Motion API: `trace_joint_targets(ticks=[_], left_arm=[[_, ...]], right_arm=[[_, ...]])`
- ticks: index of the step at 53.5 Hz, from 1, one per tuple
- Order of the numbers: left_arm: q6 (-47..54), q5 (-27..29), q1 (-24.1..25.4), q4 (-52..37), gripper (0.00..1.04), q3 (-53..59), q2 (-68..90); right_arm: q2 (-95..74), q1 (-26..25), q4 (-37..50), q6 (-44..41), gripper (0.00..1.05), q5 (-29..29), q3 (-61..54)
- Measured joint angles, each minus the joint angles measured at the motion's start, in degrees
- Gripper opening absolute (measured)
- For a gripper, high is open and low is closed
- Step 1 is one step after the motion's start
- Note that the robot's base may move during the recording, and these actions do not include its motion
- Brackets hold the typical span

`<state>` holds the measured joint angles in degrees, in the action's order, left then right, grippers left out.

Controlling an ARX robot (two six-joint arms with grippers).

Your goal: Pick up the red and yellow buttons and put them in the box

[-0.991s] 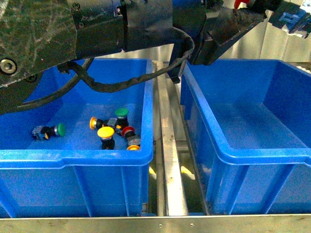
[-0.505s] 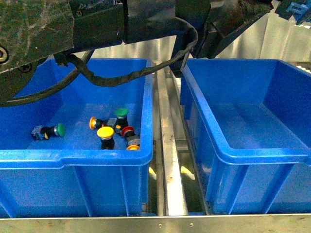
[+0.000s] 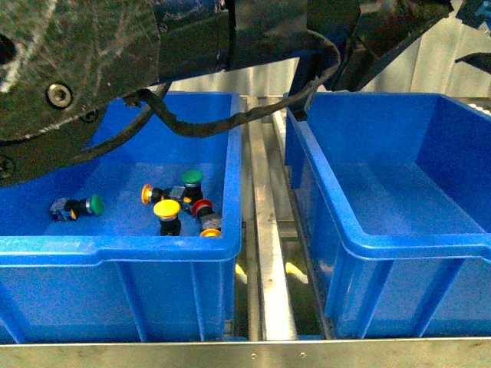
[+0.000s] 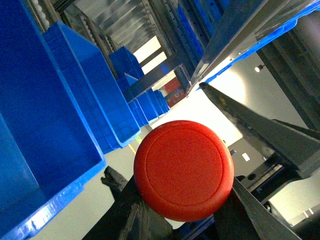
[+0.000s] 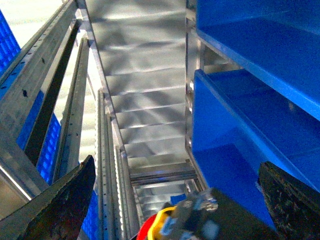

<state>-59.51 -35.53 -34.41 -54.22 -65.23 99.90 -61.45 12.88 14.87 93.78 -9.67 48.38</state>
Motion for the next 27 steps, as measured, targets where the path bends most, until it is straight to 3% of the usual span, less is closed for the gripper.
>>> trace_joint_targets(ticks=[20,27], left_arm=[[-1.0,1.1,-1.5,-1.6,0.26,-0.5,1.8],[-1.1,1.6,-2.1,-1.6,0.26,-0.9,1.9]], right_arm=[[1.6,-0.5,-2.3,-0.1,0.97,-0.4,0.6],[2.3,-0.9,-4.1,-0.4,0.73,-0.4,0.6]])
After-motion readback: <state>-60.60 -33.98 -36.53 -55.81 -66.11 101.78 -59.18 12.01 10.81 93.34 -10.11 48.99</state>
